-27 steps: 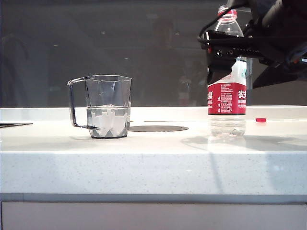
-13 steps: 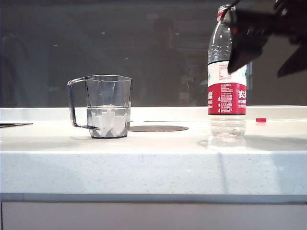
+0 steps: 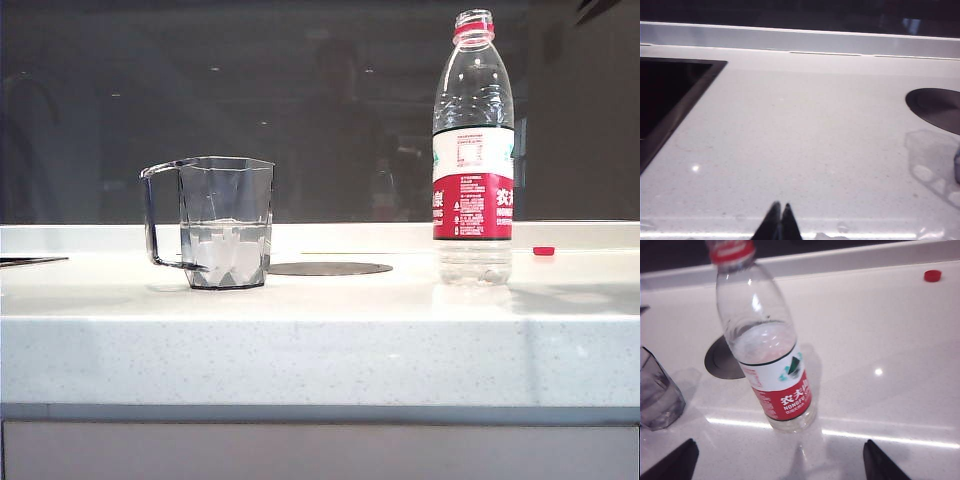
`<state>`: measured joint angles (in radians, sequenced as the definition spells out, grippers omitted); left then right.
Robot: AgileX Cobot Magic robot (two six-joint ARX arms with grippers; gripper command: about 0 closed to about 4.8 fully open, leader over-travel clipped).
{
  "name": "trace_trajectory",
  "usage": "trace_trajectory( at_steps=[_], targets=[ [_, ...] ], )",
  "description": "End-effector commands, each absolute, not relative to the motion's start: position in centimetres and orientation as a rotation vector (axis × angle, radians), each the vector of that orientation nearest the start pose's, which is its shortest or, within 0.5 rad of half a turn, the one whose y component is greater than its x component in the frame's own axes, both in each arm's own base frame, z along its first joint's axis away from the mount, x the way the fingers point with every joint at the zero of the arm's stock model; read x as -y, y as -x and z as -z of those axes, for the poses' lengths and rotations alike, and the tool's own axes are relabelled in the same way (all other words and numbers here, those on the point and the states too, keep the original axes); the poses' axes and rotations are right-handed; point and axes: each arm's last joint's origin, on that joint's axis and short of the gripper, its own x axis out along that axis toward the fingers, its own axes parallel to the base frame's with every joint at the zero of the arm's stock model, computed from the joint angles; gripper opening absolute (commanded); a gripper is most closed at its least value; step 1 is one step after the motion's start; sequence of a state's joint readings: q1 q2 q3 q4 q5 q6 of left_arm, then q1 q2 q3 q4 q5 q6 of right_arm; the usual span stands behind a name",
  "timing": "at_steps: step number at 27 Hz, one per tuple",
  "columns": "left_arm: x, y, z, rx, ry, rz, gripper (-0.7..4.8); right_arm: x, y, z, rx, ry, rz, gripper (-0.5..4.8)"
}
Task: Pick up the mineral water bottle on the table and pour water into the mug until it's half full.
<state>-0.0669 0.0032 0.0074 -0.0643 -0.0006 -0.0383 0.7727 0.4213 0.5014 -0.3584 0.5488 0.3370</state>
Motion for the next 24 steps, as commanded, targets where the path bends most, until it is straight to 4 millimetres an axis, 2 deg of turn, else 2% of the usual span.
trace_trajectory(
  at_steps=[1,5,6,9,24],
  targets=[
    [0.6,-9.7,-16.2,-0.046,0.035,0.066,-0.04,-5.2,-7.5,-26.8,-0.227,-0.196,-0.183,4.79],
    [0.6,-9.7,-16.2,-0.047,0.035,0.064,-0.04,-4.0,-6.3,-27.3,-0.156,-0.252,-0.197,1.82],
    [0.6,-9.7,-16.2,-0.047,0.035,0.066,-0.04,-3.4,-5.7,-27.5,-0.122,-0.251,-0.203,0.81],
    [0.6,-9.7,-16.2,-0.047,0.035,0.062,-0.04,-2.9,-5.2,-27.5,-0.085,-0.196,-0.211,0.51],
    [0.6,-9.7,-16.2,-0.047,0.035,0.066,-0.04,-2.4,-4.6,-27.7,-0.051,-0.206,-0.216,0.53]
  ],
)
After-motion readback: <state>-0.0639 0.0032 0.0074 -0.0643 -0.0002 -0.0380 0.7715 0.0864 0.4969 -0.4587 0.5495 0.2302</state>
